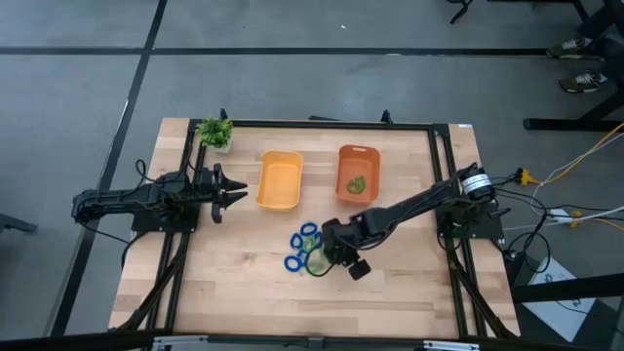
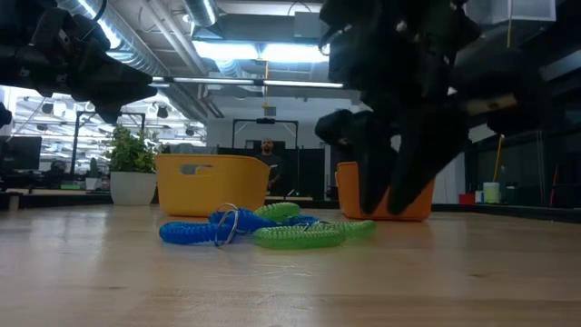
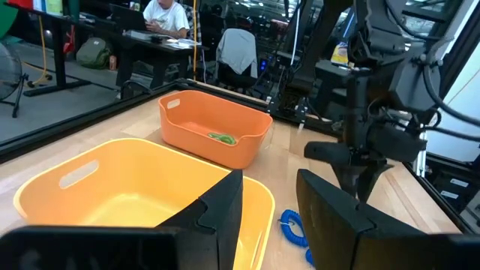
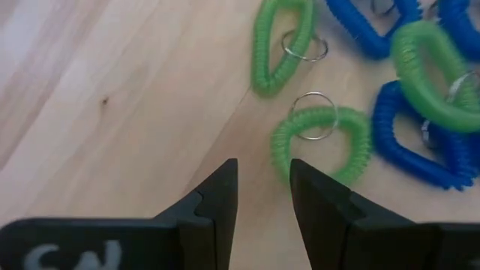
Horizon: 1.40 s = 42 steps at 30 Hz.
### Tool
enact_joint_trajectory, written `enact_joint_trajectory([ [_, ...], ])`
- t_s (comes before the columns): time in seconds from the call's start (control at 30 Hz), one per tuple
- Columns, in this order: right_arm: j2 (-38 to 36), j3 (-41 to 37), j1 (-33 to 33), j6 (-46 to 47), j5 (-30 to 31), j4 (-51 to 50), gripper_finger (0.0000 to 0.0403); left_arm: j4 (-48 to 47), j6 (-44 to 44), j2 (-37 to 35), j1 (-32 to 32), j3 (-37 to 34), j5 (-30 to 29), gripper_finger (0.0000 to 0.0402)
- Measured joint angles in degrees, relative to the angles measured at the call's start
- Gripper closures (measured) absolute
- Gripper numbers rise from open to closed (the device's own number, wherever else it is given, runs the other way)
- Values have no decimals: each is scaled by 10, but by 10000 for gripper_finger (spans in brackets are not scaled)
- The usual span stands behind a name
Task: Sort spring keychains
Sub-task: Put the green spring keychain into the orange bin
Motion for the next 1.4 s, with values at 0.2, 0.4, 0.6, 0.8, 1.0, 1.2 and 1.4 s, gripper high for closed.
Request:
enact_joint_trajectory([
  [0.2, 34, 0, 0, -2, -1, 50, 281, 0, 0, 0, 0, 0, 0, 279],
  [0.4, 52, 1, -1, -2, 0, 73, 281, 0, 0, 0, 0, 0, 0, 279],
  [0.6, 52, 1, -1, -1, 0, 72, 281, 0, 0, 0, 0, 0, 0, 279],
  [0.8, 52, -9, -2, 1, 0, 77, 322, 0, 0, 0, 0, 0, 0, 279],
  [1.0, 53, -9, -2, 1, -2, 72, 388, 0, 0, 0, 0, 0, 0, 279],
  [1.2, 41, -11, -2, 0, -18, 77, 369, 0, 0, 0, 0, 0, 0, 279],
  [1.4, 8, -14, 0, 1, -28, 57, 375, 0, 0, 0, 0, 0, 0, 279],
])
